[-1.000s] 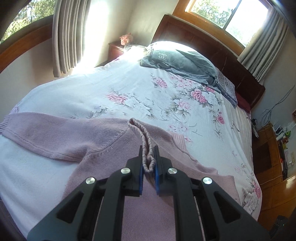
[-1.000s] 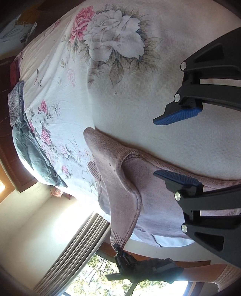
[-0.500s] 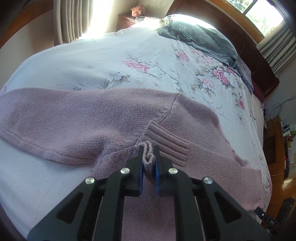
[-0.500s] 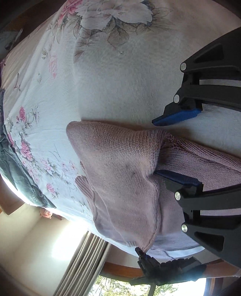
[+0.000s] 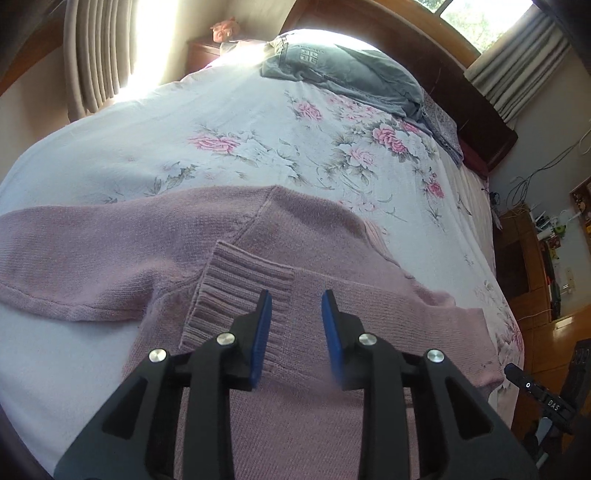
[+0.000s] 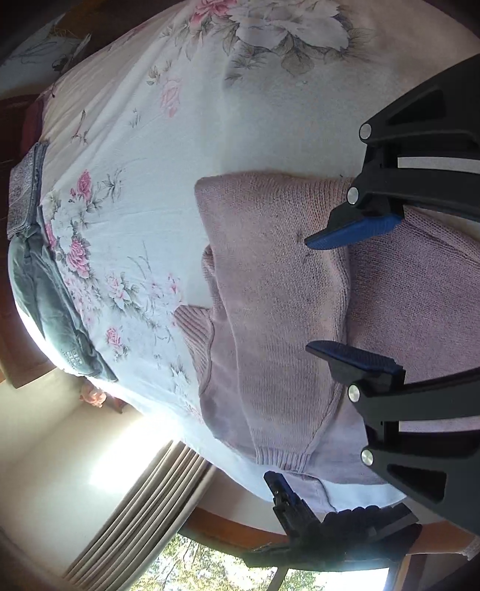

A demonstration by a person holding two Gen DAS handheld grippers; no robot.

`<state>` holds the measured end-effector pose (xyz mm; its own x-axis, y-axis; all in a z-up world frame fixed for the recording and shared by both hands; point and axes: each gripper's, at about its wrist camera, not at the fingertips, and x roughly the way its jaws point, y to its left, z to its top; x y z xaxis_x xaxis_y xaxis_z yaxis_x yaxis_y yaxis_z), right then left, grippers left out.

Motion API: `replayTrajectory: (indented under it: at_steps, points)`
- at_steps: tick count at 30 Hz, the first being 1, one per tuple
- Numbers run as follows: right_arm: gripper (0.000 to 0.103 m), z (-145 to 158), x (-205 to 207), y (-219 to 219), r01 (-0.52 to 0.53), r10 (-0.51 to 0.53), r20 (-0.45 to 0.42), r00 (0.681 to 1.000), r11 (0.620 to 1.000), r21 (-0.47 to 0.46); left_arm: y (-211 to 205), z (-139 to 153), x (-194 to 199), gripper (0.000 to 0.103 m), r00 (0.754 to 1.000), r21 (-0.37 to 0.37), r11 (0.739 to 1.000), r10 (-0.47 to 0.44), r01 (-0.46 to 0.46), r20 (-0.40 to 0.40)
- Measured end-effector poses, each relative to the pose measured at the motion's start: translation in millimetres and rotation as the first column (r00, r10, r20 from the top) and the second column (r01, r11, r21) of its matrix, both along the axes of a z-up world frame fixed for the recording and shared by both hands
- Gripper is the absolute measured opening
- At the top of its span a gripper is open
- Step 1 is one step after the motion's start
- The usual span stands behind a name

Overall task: Fold small clothes
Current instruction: 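Open the left tool and lift it off the folded sleeve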

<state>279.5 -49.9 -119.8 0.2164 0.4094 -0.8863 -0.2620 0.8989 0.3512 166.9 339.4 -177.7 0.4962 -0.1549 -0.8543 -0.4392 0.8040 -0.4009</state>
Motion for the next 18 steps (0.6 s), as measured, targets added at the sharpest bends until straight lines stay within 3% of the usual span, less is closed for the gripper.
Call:
replayTrajectory:
  at_steps: [3, 5, 13, 15, 17, 18]
  points:
    - [0.052, -33.3, -8.0, 0.0, 0.001, -0.003, -0.046, 0.999, 0.999, -0.044, 2.8, -35.2, 1.7, 0.025, 0.997, -0.017, 1.000, 0.012, -0.013, -0.073]
    - [0.055, -38.6, -16.7, 2.4, -0.023, 0.023, -0.001, 1.000, 0.998, -0.056, 6.2, -47.4, 0.5, 0.022, 0.998, -0.029, 1.000, 0.009, -0.011, -0.060]
    - [0.074, -42.6, -24.6, 21.4, -0.071, 0.076, 0.039, 0.996, 0.991, -0.116, 6.9, -49.1, 5.3, 0.024, 0.997, -0.021, 0.999, -0.031, 0.029, -0.073]
    - [0.075, -38.9, -27.7, 26.2, -0.082, 0.091, 0.056, 0.994, 0.985, -0.149, 6.0, -42.6, 2.6, 0.024, 0.997, -0.017, 0.999, -0.034, 0.033, -0.067]
    - [0.072, -25.8, -36.2, 31.0, -0.083, 0.098, 0.080, 0.992, 0.982, -0.171, 8.2, -31.3, -8.2, 0.028, 0.998, -0.009, 0.999, -0.031, 0.030, -0.053]
    - [0.071, -17.2, -42.3, 33.7, -0.095, 0.108, 0.085, 0.990, 0.985, -0.144, 11.8, -25.0, -17.6, 0.041, 0.999, -0.001, 1.000, -0.024, 0.024, -0.035]
